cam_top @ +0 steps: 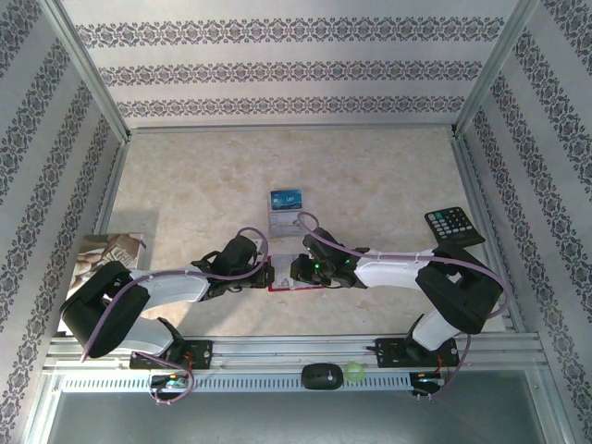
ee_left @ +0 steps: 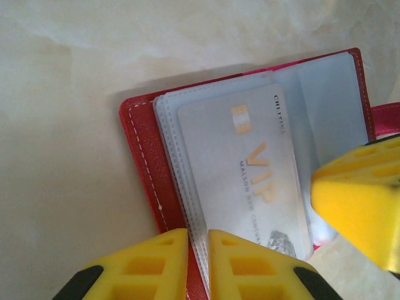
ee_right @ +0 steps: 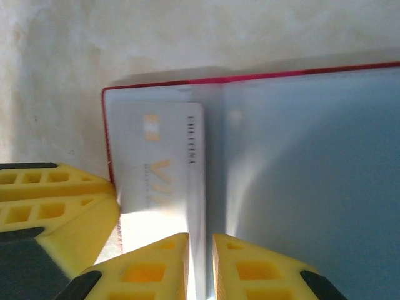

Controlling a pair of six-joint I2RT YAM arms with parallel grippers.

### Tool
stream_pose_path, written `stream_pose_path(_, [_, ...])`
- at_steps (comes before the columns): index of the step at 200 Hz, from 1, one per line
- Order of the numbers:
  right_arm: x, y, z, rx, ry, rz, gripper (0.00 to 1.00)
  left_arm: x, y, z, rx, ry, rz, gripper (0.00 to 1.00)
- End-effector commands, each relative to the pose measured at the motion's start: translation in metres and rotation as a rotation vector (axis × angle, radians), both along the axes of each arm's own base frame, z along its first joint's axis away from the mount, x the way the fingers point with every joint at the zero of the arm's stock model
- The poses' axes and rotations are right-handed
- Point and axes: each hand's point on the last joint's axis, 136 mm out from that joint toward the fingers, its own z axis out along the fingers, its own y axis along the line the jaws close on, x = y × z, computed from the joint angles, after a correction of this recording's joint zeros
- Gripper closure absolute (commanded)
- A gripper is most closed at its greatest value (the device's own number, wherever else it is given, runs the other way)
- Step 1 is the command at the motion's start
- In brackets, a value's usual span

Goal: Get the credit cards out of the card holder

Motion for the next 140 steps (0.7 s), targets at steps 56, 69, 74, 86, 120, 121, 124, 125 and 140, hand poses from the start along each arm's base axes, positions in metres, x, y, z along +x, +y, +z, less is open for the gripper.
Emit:
stream_pose_path(56, [-0.001, 0.005, -0.003, 0.036, 0.019, 0.01, 0.83, -0.007, 0.003, -0.013, 0.01, 0.028, 0.013, 0.83])
stream_pose_path(69, [-0.002, 0.005, -0.005, 0.034, 0.025, 0.012, 0.84, -0.007, 0.003, -0.014, 0.011, 0.03, 0.013, 0.84])
stream_pose_path(74, [-0.002, 0.004, -0.005, 0.032, 0.027, 0.01, 0.84, -0.007, 0.003, -0.014, 0.011, 0.03, 0.012, 0.83])
stream_pose_path(86, [-0.002, 0.003, -0.007, 0.03, 0.029, 0.007, 0.85, -0.008, 0.004, -0.015, 0.014, 0.032, 0.014, 0.84])
stream_pose_path(120, [-0.003, 0.009, -0.008, 0.053, 0.04, 0.016, 0.85, -0.009, 0.003, -0.018, 0.01, 0.038, 0.009, 0.84])
stream_pose_path(121, [-0.003, 0.009, -0.008, 0.054, 0.04, 0.016, 0.85, -0.009, 0.003, -0.018, 0.009, 0.039, 0.008, 0.84])
stream_pose_path(124, [-0.003, 0.01, -0.008, 0.055, 0.042, 0.016, 0.85, -0.009, 0.003, -0.018, 0.01, 0.04, 0.008, 0.84])
stream_pose_path(125, [-0.003, 0.01, -0.008, 0.057, 0.043, 0.016, 0.85, -0.009, 0.002, -0.018, 0.009, 0.041, 0.009, 0.84])
stream_pose_path(140, [-0.003, 0.012, -0.01, 0.066, 0.049, 0.016, 0.84, -0.009, 0.001, -0.019, 0.002, 0.047, 0.006, 0.84])
